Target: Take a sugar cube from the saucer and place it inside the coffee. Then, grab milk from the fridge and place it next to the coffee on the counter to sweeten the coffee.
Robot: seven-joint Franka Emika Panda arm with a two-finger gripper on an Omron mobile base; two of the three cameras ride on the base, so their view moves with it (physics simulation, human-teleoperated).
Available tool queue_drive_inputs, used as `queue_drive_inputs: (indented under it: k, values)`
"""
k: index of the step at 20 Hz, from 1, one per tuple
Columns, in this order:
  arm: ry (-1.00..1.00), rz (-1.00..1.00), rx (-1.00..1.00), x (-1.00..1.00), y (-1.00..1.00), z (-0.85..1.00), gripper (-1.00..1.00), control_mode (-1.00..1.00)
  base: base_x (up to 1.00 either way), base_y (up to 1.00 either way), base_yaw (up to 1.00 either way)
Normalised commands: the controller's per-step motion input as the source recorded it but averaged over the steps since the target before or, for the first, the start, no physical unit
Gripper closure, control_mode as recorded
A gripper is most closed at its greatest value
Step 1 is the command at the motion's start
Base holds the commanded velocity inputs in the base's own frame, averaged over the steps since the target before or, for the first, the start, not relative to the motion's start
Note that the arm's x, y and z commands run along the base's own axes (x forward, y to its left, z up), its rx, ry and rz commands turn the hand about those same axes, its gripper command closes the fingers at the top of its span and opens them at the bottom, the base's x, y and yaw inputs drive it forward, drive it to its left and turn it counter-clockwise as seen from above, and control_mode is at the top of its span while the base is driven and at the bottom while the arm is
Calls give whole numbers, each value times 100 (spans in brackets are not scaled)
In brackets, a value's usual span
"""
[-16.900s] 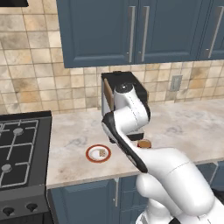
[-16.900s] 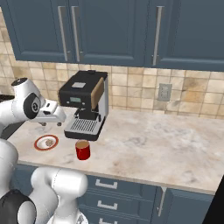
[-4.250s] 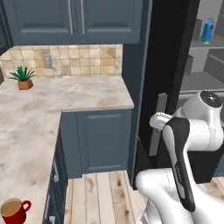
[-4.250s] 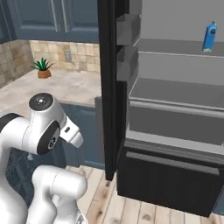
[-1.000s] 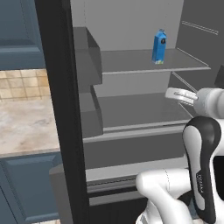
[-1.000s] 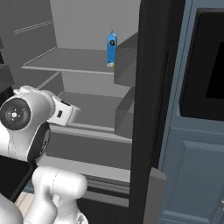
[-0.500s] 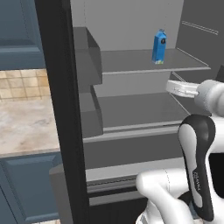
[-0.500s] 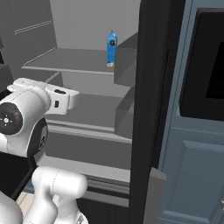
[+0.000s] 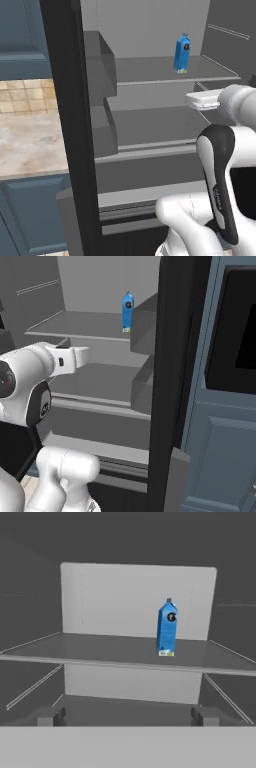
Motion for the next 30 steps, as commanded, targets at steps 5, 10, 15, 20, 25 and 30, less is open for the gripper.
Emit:
queue_drive_inputs:
  k: [5, 10, 15, 20, 25, 30]
  values:
    - [0, -4, -2, 49, -30, 0, -100, -100, 0, 0, 0]
    - [0, -6, 0, 79, -24, 0, -100, -100, 0, 0, 0]
    - [0, -4, 0, 91, -8, 0, -100, -100, 0, 0, 0]
    - [0, -1, 0, 77, -13, 0, -100, -100, 0, 0, 0]
    - [0, -1, 1, 74, -9, 5, -100, -100, 0, 0, 0]
    - [-1, 0, 5, 70, 0, 44, -100, -100, 0, 0, 0]
